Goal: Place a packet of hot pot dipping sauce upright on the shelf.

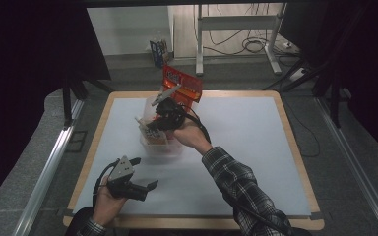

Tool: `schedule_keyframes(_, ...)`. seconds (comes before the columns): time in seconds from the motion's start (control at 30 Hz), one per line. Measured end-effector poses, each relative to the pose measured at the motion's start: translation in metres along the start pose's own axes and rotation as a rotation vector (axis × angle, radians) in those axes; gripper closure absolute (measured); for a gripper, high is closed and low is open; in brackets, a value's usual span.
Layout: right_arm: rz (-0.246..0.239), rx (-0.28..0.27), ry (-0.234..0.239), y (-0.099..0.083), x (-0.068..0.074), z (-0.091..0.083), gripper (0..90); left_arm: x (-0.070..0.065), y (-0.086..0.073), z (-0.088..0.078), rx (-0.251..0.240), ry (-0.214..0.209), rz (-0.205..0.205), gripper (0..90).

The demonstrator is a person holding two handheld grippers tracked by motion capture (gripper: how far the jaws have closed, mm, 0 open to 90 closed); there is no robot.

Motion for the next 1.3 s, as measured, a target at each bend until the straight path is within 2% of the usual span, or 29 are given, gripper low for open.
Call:
schedule_keyframes(0.2,0.011,0.031,-0.014,-0.013,-0.007,0.01,87.8,0.0,0.0,0.0,0.004,0.001,0.006,0.4)
schedule_keyframes(0.27,0.021,0.009,-0.006,-0.015,-0.009,0.009,87.8,0.0,0.0,0.0,0.006,0.002,0.008,0.4)
schedule_keyframes(0.53,0.029,0.009,-0.003,-0.017,-0.011,0.008,87.0,-0.001,0.0,0.001,0.01,0.004,0.012,0.4)
schedule_keyframes(0.83,0.025,0.031,-0.024,-0.019,-0.011,0.011,79.6,-0.001,-0.001,0.001,0.014,0.006,0.014,0.4)
schedule_keyframes(1.13,0.017,0.022,-0.055,-0.018,-0.01,0.01,62.3,-0.001,-0.001,0.002,0.017,0.006,0.018,0.4)
schedule_keyframes(1.3,-0.004,0.038,-0.057,-0.017,-0.007,0.011,44.9,-0.001,-0.001,0.002,0.017,0.005,0.02,0.4)
Point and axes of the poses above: each handheld gripper's, and its own axes: z roughly forward along the jaws, y roughly out of its top, x roughly to its left, the point moved 2 cm from there along z, roughly forward along the jaws, and after that the axes turned 9 degrees about y, right-handed, at the moved point
